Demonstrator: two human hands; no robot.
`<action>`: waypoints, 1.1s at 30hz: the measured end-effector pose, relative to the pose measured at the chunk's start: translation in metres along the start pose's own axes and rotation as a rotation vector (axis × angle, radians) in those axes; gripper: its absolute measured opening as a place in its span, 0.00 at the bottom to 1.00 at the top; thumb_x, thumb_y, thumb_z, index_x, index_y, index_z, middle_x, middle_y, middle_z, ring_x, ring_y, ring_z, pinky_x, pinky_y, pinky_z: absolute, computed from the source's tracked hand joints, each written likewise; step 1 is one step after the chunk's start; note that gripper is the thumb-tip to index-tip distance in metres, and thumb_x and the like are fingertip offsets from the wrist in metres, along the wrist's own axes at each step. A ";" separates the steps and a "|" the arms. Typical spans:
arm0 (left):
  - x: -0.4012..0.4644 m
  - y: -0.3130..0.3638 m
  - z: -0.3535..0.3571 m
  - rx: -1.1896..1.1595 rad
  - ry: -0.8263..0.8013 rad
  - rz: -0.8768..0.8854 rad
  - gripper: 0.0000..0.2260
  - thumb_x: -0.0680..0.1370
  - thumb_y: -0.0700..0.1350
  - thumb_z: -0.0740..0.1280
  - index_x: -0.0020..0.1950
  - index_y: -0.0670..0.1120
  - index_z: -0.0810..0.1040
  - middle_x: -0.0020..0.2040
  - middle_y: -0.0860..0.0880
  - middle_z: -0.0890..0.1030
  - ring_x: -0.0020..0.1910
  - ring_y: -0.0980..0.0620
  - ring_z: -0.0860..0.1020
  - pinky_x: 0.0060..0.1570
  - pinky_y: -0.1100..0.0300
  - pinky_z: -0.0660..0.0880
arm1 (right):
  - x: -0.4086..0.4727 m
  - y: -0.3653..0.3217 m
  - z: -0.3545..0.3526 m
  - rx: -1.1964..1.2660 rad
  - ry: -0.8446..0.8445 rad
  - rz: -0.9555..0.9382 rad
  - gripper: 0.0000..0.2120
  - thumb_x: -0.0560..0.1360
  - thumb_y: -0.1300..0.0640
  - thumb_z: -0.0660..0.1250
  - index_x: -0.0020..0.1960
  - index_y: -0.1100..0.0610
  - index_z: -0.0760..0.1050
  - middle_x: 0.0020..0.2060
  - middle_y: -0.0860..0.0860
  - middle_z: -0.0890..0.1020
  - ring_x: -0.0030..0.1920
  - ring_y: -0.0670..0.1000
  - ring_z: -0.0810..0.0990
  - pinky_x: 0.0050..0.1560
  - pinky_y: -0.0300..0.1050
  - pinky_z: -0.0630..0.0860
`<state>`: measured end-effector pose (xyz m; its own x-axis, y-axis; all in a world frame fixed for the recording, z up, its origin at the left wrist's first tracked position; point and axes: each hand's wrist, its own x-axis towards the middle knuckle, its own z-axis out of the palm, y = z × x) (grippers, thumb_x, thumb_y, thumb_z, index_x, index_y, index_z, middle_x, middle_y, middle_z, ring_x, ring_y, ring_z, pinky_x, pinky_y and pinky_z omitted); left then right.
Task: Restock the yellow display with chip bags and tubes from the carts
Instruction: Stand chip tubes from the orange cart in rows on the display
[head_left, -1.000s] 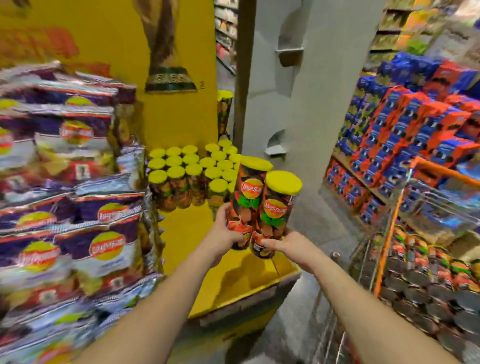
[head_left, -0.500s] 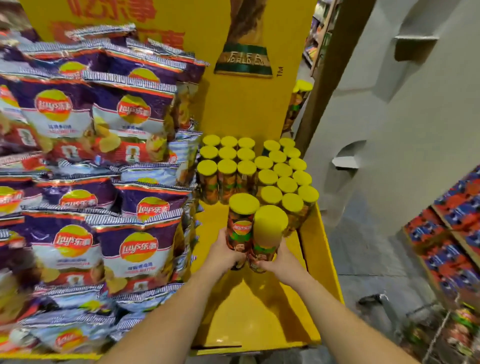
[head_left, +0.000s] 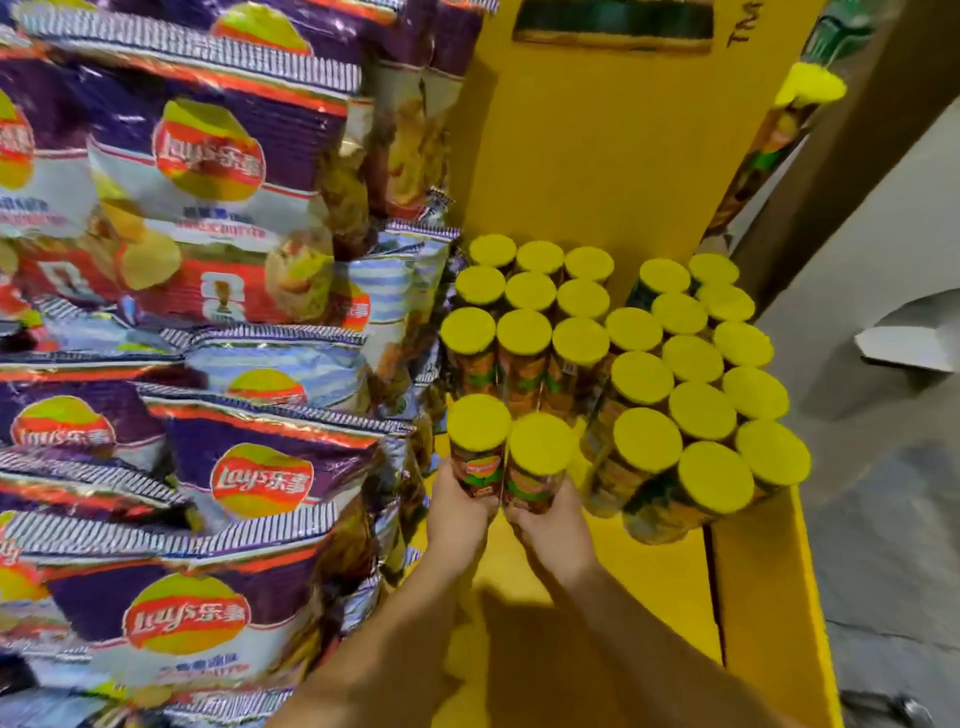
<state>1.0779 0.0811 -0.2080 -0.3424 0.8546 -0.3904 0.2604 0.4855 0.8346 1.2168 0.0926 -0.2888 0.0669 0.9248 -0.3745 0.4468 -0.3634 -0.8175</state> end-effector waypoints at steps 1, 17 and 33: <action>0.007 0.000 0.003 -0.015 0.014 -0.010 0.23 0.69 0.35 0.73 0.56 0.53 0.69 0.50 0.53 0.79 0.49 0.50 0.77 0.41 0.57 0.69 | 0.006 -0.006 0.003 -0.002 0.021 0.001 0.36 0.63 0.43 0.75 0.67 0.46 0.65 0.61 0.50 0.77 0.62 0.53 0.77 0.59 0.54 0.78; 0.064 0.018 0.019 0.046 0.155 -0.278 0.30 0.79 0.48 0.68 0.77 0.45 0.58 0.65 0.41 0.77 0.61 0.39 0.76 0.47 0.53 0.69 | 0.047 -0.066 0.017 -0.077 0.113 -0.051 0.36 0.72 0.52 0.73 0.74 0.53 0.60 0.68 0.52 0.71 0.68 0.53 0.69 0.60 0.48 0.72; -0.022 0.051 -0.021 0.030 -0.001 -0.209 0.19 0.79 0.41 0.62 0.71 0.44 0.68 0.57 0.41 0.79 0.48 0.42 0.75 0.40 0.56 0.66 | -0.040 -0.095 -0.024 -0.142 -0.008 0.251 0.27 0.78 0.52 0.64 0.73 0.59 0.63 0.62 0.57 0.77 0.57 0.58 0.78 0.53 0.47 0.75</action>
<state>1.0800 0.0834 -0.1488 -0.3904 0.7350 -0.5544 0.2103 0.6575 0.7235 1.1930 0.0923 -0.1859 0.1844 0.8071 -0.5609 0.5380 -0.5605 -0.6296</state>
